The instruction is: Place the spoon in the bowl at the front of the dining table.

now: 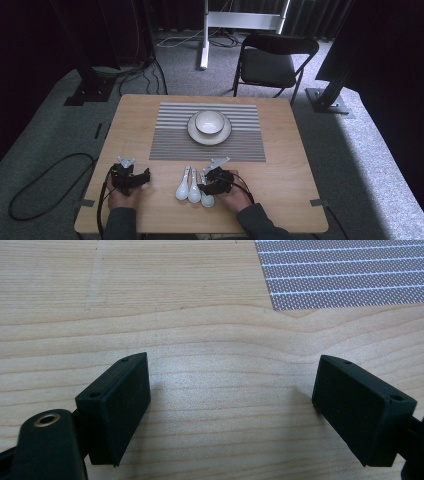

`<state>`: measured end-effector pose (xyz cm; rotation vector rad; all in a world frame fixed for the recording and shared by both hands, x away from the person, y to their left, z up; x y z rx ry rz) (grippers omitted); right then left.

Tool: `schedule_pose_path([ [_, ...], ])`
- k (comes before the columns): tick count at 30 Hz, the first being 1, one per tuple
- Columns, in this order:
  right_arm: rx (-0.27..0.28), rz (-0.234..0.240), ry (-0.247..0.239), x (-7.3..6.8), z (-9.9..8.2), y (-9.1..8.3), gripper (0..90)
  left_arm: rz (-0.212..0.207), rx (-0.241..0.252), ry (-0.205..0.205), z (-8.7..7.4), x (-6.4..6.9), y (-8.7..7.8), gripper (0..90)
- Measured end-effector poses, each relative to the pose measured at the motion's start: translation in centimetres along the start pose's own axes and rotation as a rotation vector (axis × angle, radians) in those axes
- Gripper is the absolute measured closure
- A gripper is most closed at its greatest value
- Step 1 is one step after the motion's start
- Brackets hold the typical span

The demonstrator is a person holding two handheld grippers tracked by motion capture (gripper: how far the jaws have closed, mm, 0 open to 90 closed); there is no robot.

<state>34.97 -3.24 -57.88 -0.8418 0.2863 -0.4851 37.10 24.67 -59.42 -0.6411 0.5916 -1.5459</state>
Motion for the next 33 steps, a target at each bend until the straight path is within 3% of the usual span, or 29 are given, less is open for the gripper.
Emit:
schedule_pose_path([
  [19, -0.03, -0.028, -0.002, 0.34, -0.12, 0.41, 53.7, 0.0, 0.0, 0.0, 0.0, 0.0, 0.0, 16.1],
  [33, -0.05, -0.066, -0.04, 0.76, -0.34, 0.24, 61.7, 0.0, 0.0, 0.0, 0.0, 0.0, 0.0, 16.1],
])
Point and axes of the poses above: each handheld gripper's, and its own axes: y roughly forward along the jaws, z roughly out of its top, x roughly to its right, the point moved 7 cm from there along y, roughly forward along the jaws, and after that the axes turned 5 degrees about -y, right-handed, at the moved point
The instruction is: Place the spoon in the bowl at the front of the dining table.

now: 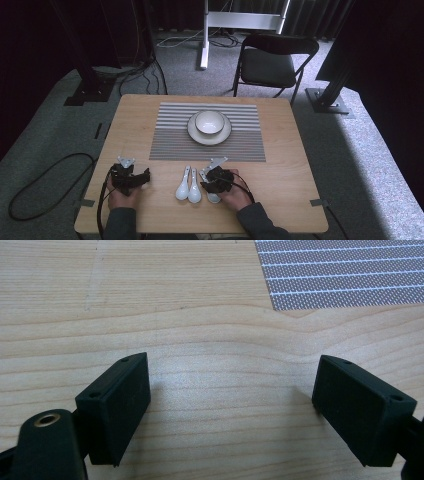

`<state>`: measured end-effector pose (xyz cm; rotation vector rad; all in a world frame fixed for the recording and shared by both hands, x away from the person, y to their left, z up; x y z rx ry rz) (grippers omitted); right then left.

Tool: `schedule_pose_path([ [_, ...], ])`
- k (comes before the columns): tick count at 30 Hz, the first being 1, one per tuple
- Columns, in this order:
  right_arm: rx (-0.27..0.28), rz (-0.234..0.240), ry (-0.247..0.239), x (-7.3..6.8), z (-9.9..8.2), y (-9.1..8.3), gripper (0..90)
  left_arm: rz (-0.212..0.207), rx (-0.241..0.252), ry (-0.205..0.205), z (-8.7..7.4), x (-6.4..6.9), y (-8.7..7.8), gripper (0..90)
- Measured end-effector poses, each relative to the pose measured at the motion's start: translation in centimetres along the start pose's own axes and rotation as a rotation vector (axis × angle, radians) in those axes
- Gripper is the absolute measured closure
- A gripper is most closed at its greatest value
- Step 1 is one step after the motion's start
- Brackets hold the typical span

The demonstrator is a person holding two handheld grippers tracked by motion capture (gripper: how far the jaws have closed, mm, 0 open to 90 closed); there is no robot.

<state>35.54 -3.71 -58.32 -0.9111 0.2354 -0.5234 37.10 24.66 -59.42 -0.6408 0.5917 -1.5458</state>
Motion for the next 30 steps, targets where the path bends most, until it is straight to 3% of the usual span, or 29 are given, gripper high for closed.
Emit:
schedule_pose_path([
  [5, -0.012, -0.018, -0.025, -0.01, 0.03, 0.01, 63.8, 0.0, 0.0, -0.001, 0.0, 0.01, 0.0, 16.1],
  [16, -0.03, -0.028, -0.022, 0.32, 0.02, -0.1, 72.7, 0.0, 0.0, 0.0, -0.01, 0.02, -0.01, 16.1],
  [30, 0.004, -0.053, 0.014, 0.9, -0.24, -0.45, 74.3, 0.0, 0.0, 0.0, -0.01, 0.02, -0.02, 16.1],
])
Point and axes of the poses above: each handheld gripper's, and its own axes: y roughly forward along the jaws, z roughly out of its top, x roughly to its right, the point moved 7 cm from there along y, roughly forward along the jaws, and after that the axes turned 5 degrees about -y, right-handed, at the moved point
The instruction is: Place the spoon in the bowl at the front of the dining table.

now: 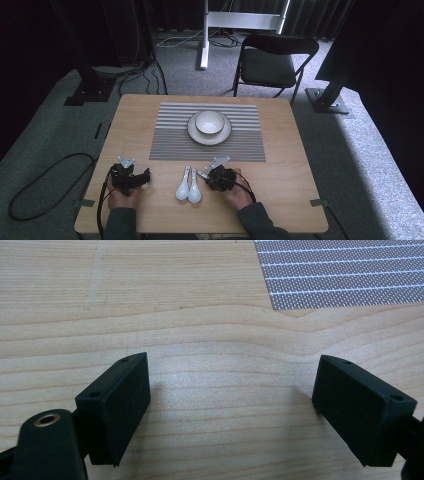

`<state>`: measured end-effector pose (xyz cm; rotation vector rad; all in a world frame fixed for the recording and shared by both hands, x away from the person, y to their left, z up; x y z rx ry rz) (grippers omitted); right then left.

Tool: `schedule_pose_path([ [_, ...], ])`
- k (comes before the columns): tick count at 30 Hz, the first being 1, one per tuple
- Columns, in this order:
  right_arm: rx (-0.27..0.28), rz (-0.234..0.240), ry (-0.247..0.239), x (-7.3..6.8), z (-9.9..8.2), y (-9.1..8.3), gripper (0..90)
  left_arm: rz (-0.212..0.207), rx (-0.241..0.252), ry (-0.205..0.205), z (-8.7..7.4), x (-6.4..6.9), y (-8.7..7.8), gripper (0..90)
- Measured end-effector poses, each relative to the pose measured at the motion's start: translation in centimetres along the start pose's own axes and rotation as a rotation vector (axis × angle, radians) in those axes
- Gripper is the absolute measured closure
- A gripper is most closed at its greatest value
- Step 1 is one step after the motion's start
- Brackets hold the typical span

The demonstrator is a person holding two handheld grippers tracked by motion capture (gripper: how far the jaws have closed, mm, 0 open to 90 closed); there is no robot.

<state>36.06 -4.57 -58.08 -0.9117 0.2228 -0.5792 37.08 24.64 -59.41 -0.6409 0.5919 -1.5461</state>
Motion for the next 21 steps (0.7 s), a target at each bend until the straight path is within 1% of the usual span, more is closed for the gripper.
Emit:
schedule_pose_path([
  [7, 0.027, -0.005, 0.013, 0.3, 0.3, -0.6, 74.5, 0.0, 0.0, 0.0, 0.0, 0.0, 0.0, 16.1],
  [21, 0.078, -0.026, 0.018, 0.9, 1.2, -2.0, 74.6, 0.0, 0.0, 0.0, 0.0, 0.0, 0.0, 16.1],
])
Point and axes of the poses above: each handheld gripper's, and its own axes: y roughly forward along the jaws, z roughly out of its top, x roughly to its right, the point moved 7 cm from there along y, roughly forward along the jaws, and after that the axes turned 5 degrees about -y, right-handed, at the moved point
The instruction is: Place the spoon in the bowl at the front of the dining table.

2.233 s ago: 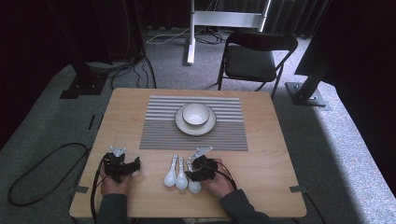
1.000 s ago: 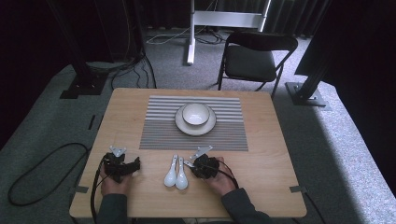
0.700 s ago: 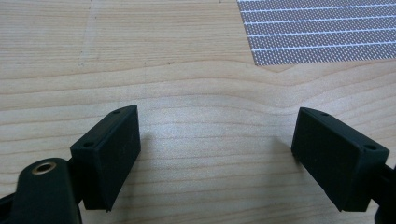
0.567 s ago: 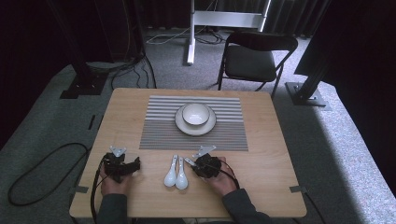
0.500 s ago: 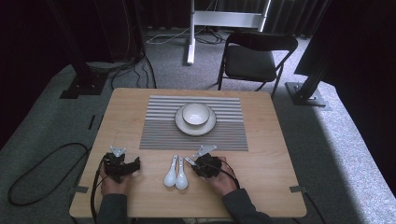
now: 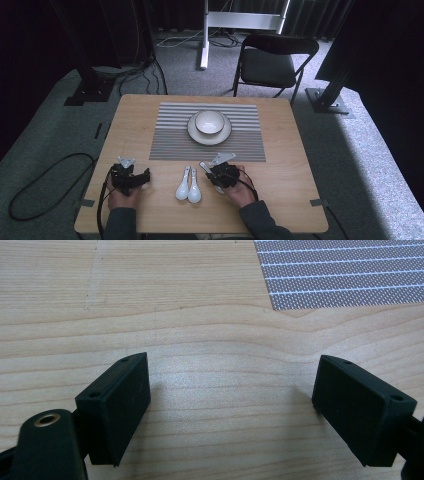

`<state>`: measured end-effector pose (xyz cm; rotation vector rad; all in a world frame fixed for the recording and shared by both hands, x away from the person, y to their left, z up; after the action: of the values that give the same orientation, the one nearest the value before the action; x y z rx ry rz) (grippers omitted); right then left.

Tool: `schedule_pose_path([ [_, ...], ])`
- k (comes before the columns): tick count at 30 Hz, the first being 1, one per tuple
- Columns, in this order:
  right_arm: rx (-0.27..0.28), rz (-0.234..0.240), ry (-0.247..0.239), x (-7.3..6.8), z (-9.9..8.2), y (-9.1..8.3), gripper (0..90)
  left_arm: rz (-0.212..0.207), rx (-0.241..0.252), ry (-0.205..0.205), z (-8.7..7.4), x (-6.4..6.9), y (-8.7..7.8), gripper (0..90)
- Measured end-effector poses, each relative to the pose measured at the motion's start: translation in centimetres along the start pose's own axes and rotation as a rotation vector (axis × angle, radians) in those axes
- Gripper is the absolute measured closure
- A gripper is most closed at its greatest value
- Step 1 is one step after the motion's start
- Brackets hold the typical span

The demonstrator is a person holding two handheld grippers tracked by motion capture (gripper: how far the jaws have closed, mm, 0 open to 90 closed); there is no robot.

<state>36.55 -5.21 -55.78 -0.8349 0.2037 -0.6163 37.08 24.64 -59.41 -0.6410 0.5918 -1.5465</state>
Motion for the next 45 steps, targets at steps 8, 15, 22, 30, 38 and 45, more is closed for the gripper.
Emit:
schedule_pose_path([
  [8, 0.032, -0.016, 0.008, 0.7, 0.6, -0.8, 74.6, 0.0, 0.0, 0.0, 0.0, 0.0, 0.0, 16.1],
  [15, 0.052, -0.023, 0.021, 1.1, 1.0, -1.2, 74.6, 0.0, 0.0, 0.0, 0.0, 0.0, 0.0, 16.1],
  [22, 0.067, -0.032, 0.026, 1.6, 1.4, -1.7, 74.7, 0.0, 0.0, 0.0, 0.0, 0.0, 0.0, 16.1],
  [30, 0.085, -0.045, 0.022, 2.1, 2.1, -2.3, 74.7, 0.0, -0.001, 0.001, 0.0, 0.0, 0.0, 16.1],
  [38, 0.109, -0.052, 0.03, 2.5, 2.7, -2.8, 74.7, 0.0, 0.0, 0.0, 0.0, 0.0, 0.0, 16.1],
  [45, 0.12, -0.059, 0.032, 2.9, 3.1, -3.2, 74.7, 0.0, 0.0, 0.002, 0.0, 0.0, 0.0, 16.1],
])
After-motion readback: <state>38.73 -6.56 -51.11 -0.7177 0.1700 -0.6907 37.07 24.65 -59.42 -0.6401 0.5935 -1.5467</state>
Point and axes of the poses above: each handheld gripper's, and its own axes: y roughly forward along the jaws, z roughly out of its top, x roughly to its right, the point moved 7 cm from there along y, roughly forward along the jaws, and after that the axes turned 5 degrees about -y, right-handed, at the moved point
